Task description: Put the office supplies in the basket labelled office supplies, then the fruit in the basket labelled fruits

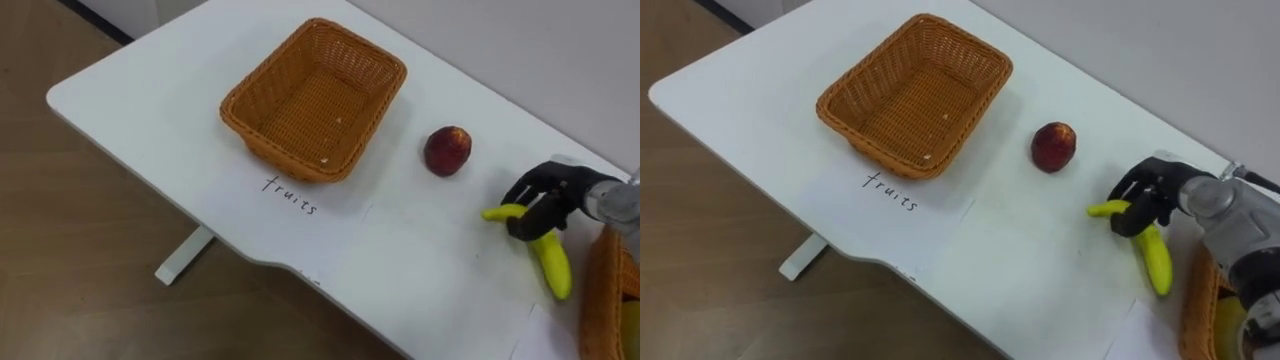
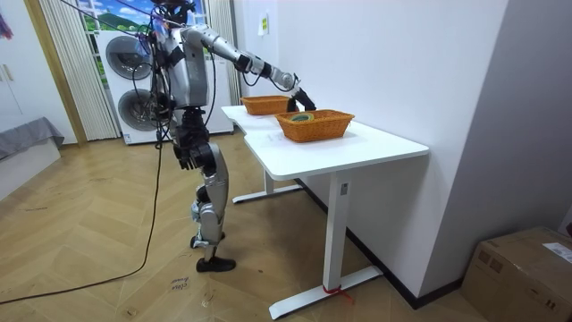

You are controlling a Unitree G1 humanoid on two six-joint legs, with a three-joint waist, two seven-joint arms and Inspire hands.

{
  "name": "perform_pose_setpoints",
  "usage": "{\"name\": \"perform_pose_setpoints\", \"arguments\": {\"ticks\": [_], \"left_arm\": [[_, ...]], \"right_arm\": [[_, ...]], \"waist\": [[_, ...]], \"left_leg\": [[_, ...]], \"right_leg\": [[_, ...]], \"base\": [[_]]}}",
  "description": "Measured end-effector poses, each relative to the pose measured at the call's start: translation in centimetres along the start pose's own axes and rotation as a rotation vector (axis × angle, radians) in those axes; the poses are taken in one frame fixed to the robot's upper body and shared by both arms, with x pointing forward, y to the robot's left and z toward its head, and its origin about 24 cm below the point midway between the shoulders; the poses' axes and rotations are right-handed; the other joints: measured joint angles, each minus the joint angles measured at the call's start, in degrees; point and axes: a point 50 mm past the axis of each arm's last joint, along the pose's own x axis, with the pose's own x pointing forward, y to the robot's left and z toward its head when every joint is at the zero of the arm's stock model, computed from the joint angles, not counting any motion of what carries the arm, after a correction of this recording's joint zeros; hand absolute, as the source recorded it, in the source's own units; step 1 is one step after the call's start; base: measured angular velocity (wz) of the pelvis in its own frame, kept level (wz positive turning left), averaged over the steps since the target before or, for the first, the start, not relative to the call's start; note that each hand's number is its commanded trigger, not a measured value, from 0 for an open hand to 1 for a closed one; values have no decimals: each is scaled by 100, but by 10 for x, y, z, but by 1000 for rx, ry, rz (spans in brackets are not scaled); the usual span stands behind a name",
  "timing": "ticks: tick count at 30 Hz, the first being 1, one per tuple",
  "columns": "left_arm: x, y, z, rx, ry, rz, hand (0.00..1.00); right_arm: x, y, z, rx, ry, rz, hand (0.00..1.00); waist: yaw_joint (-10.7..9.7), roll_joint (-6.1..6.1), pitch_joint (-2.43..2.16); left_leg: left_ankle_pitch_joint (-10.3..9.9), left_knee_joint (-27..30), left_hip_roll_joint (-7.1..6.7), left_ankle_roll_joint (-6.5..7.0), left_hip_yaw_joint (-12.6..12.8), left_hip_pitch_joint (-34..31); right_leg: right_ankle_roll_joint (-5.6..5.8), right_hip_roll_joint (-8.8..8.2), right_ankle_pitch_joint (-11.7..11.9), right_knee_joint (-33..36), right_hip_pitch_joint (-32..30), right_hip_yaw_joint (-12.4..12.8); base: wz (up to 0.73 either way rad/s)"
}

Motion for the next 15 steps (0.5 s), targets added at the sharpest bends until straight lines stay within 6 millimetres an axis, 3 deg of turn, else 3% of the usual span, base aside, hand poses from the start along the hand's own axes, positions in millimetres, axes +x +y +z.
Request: {"name": "perform_pose_setpoints", "arguments": {"ticks": [8, 15], "left_arm": [[0, -1, -2, 0, 5, -1, 0], [-2, -6, -12, -5, 32, -14, 0]], "right_arm": [[-1, 14, 0, -29, -12, 84, 100], [-4, 19, 12, -127, -46, 131, 100]], "waist": [[-104, -58, -47], [-258, -65, -56]], "left_leg": [[4, -51, 4, -1, 92, 172], [10, -135, 6, 11, 201, 381]], "right_leg": [[-1, -14, 1, 17, 101, 68], [-2, -14, 1, -28, 247, 208]], "base": [[-5], [-8]]}}
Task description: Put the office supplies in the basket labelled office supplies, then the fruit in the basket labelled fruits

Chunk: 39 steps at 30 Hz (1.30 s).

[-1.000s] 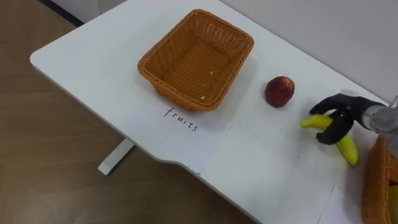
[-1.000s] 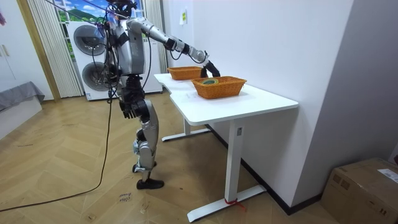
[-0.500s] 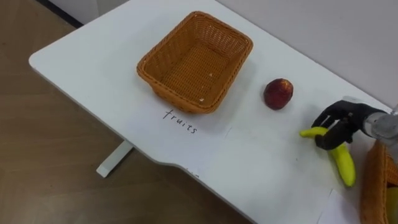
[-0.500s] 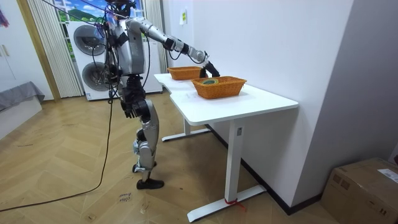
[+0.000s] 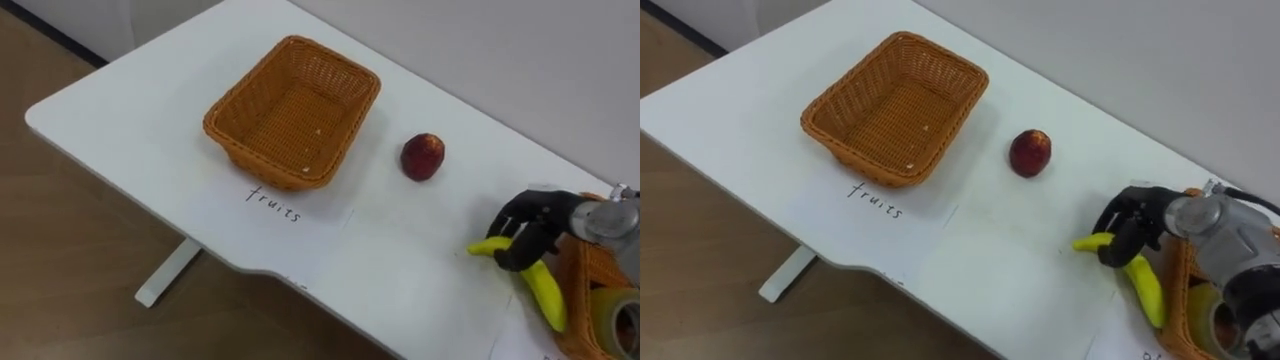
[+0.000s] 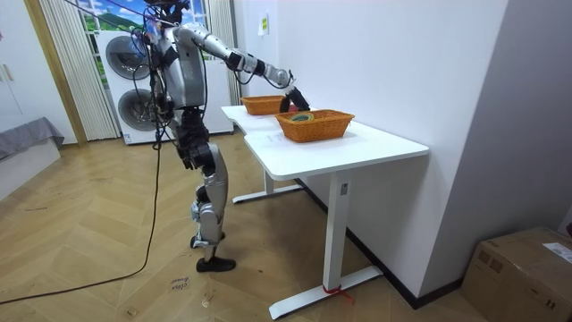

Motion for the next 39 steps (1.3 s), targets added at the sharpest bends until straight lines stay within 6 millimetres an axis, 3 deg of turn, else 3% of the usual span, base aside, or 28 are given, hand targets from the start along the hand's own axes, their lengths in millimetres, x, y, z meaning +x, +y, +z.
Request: {"name": "perform_pose_setpoints", "arguments": {"ticks": [2, 9, 20, 24, 30, 39], "left_arm": [[0, 0, -1, -11, 4, 2, 0], [-2, -2, -8, -67, 22, 16, 0], [-7, -12, -21, -65, 44, 16, 0], [-9, -16, -29, -72, 64, 14, 0], [-14, -22, -38, -96, 77, 33, 0], [-16, -31, -41, -102, 91, 20, 0]], "right_arm": [[-1, 2, 6, -17, -26, 11, 100], [-7, 13, 23, -89, -109, 24, 100], [-34, -14, 50, -81, -275, -131, 100], [-45, -15, 57, -119, -313, -204, 100], [-59, -17, 66, -121, -384, -275, 100], [-66, -23, 72, -40, -471, -374, 100]], "waist": [[-6, -9, -19], [-181, 16, -54], [-494, 209, -70], [-603, 249, -73], [-605, 313, -110], [-625, 319, -104]], "left_leg": [[4, -46, 13, 3, 69, 56], [7, -157, 11, 9, 125, 220], [6, -181, -10, 17, 142, 418], [11, -200, -46, 30, 149, 525], [33, -369, -78, 62, 199, 725], [16, -455, -106, 87, 188, 915]], "right_leg": [[-14, 20, 8, -36, 20, 122], [-12, 16, 8, -51, 132, 201], [17, 3, -16, -57, 319, 284], [47, -24, -73, -64, 425, 320], [80, -47, -98, -60, 506, 414], [131, -66, -134, -113, 713, 424]], "base": [[-16], [-5], [0], [4], [-3], [1]]}}
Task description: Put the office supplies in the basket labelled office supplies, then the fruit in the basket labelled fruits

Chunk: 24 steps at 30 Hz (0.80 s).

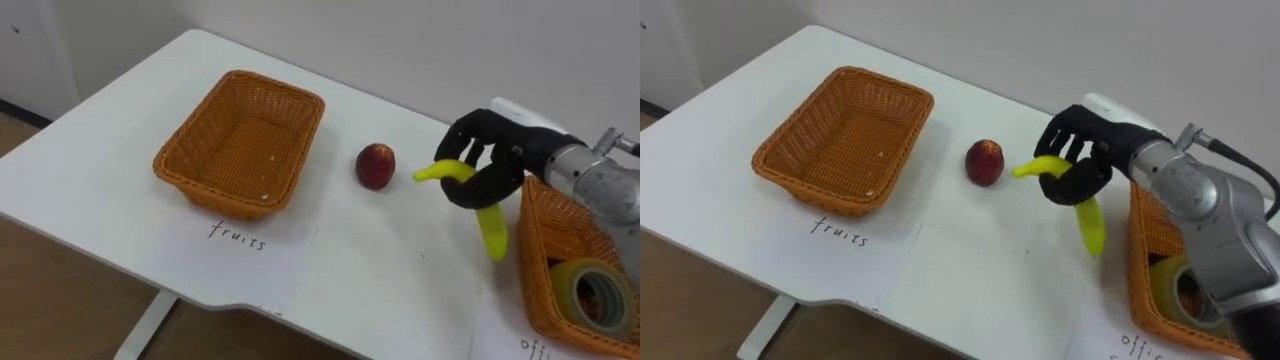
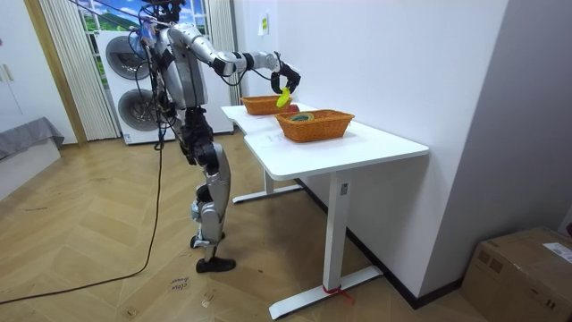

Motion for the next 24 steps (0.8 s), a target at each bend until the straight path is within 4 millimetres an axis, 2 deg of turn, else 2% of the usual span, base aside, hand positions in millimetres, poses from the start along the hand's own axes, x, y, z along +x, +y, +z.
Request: {"name": "perform_pose_setpoints", "arguments": {"ticks": [4, 8, 11, 17, 24], "left_arm": [[-1, -2, -4, 3, 10, -6, 0], [-2, -10, -6, -6, 15, -23, 0], [-4, -19, -8, -14, 25, -44, 0], [-5, -23, -8, 4, 34, -51, 0], [-8, -26, -13, 12, 43, -53, 0]], "right_arm": [[0, -2, 0, 5, -3, -28, 100], [-2, -10, 0, 39, -20, -92, 100], [-3, -12, 1, 92, -38, -112, 100], [-2, -13, 2, 195, -69, -138, 100], [0, -11, 5, 213, -79, -147, 100]], "waist": [[3, 12, 9], [10, 85, 55], [30, 121, 71], [163, 113, 46], [187, 126, 35]], "left_leg": [[-8, -1, -2, 7, -1, 9], [-14, -1, -9, 14, -1, 26], [-15, -14, -18, 16, -9, 47], [-13, -51, -25, 16, -69, 62], [-13, -97, -52, 17, -234, 165]], "right_leg": [[0, 5, 0, -28, 26, -1], [7, -1, -4, -41, 48, 1], [23, -2, -17, -60, 76, 21], [28, 4, -21, -91, 109, -13], [64, -24, -41, -38, 252, -131]], "base": [[0], [0], [2], [3], [14]]}}
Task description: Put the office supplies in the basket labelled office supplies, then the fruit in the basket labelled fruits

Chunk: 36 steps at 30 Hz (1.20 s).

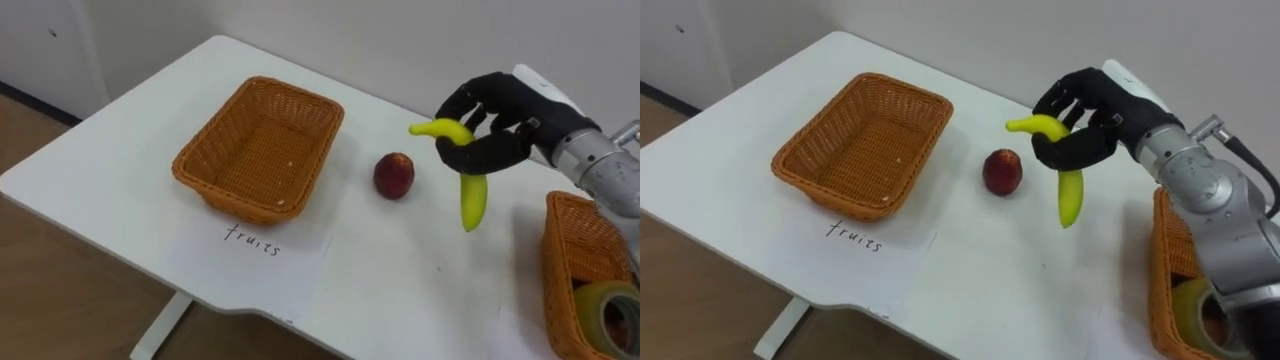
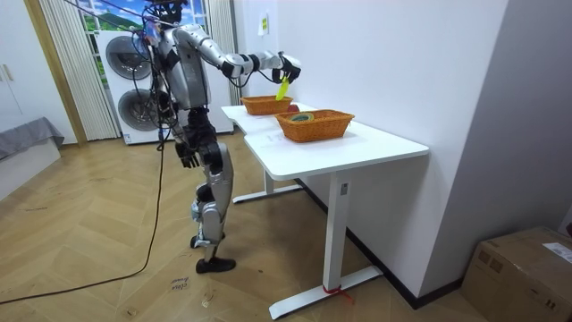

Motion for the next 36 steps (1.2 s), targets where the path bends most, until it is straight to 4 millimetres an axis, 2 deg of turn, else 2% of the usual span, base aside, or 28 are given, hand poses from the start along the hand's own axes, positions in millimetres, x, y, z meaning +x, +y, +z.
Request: {"name": "perform_pose_setpoints", "arguments": {"ticks": [9, 17, 22, 25, 27, 30, 36], "left_arm": [[-4, 0, -7, -3, 4, 3, 0], [-9, -7, -12, -7, 10, -21, 0], [-11, -13, -19, -10, 41, -47, 0], [-13, -16, -25, -12, 62, -57, 0], [-13, -18, -27, -14, 76, -68, 0], [-13, -18, -27, -15, 80, -75, 0], [-13, -19, -25, -15, 76, -89, 0]], "right_arm": [[6, 16, 6, 71, -30, 8, 100], [6, 15, 7, 70, -33, -10, 100], [8, 12, 10, 66, -42, -17, 100], [11, 8, 15, 63, -53, -28, 100], [11, 7, 15, 64, -48, -30, 100], [12, 8, 15, 74, -42, -20, 100], [20, 6, 23, 106, -65, -32, 100]], "waist": [[42, -9, -8], [289, -1, -7], [332, 118, 16], [360, 185, 9], [367, 177, 3], [453, 155, -6], [463, 158, -4]], "left_leg": [[18, 11, -83, 29, -127, 58], [13, 63, -204, 110, -316, 82], [-4, 111, -263, 124, -465, 69], [-1, 112, -294, 123, -534, 35], [9, 116, -353, 128, -612, 30], [10, 136, -367, 131, -660, 61], [10, 140, -387, 129, -832, 81]], "right_leg": [[48, -67, -30, 8, 124, -132], [124, -150, -90, 8, 238, -160], [162, -177, -113, 21, 294, -158], [183, -189, -149, 13, 292, -179], [185, -231, -213, 13, 331, -275], [204, -242, -229, 10, 384, -359], [215, -244, -235, 16, 476, -532]], "base": [[8], [11], [15], [10], [27], [15], [17]]}}
